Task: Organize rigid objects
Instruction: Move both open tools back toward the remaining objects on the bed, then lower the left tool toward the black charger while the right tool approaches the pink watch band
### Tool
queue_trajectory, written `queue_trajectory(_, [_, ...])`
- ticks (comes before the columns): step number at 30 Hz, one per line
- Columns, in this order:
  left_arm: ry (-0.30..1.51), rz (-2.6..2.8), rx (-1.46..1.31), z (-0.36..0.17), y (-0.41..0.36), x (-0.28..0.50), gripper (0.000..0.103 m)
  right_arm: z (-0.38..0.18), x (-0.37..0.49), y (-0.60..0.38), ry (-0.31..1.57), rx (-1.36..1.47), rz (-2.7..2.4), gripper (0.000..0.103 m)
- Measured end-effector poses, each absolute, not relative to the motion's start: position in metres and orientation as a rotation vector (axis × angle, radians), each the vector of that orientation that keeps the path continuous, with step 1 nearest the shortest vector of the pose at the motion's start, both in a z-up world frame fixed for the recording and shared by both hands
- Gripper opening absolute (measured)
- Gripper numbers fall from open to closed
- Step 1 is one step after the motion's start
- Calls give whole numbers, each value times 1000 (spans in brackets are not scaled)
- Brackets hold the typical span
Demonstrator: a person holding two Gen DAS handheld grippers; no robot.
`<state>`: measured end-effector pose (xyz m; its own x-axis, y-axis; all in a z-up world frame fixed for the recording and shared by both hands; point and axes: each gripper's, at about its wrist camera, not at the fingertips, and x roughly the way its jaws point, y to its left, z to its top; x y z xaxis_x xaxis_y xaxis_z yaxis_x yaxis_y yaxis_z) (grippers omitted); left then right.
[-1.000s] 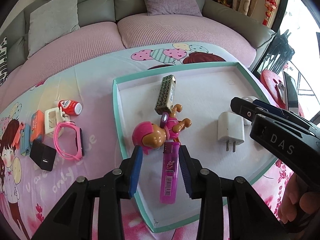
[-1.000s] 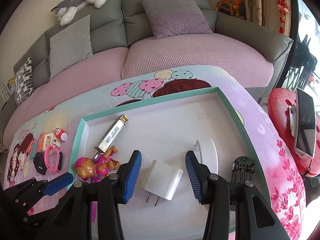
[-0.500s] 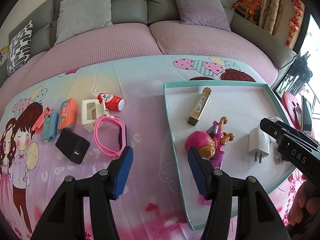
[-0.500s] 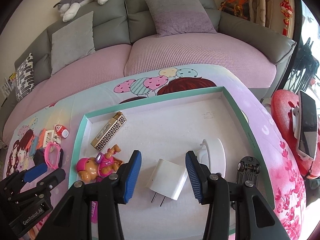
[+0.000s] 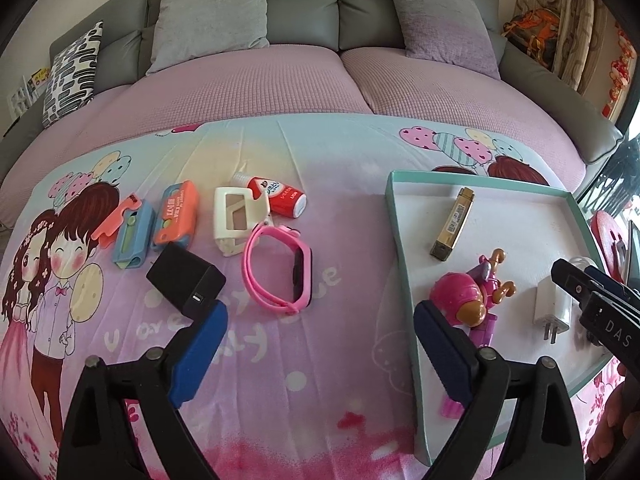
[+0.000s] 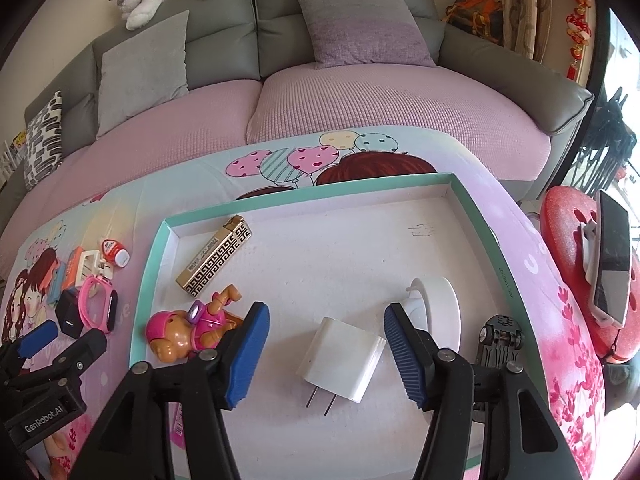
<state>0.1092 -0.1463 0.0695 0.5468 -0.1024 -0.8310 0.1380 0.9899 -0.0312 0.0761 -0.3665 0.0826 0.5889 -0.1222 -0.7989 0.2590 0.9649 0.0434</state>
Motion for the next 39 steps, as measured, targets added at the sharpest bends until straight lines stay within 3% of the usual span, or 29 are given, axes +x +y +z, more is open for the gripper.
queue_trajectory(3, [982,-121,32,68,-141,111,95,82,77,-366,916,159,-218,72])
queue_trajectory(13, [930,-74,1,69,-132,111,100,83,78,-361,903,133,-204,103])
queue_trajectory(25, [892,-47,-44,73,-113,113,100,88,80,-357,879,140,-209,103])
queue_trajectory(39, [813,74,-82,100,-36,118,100,114,86,-310,766,144,-110,103])
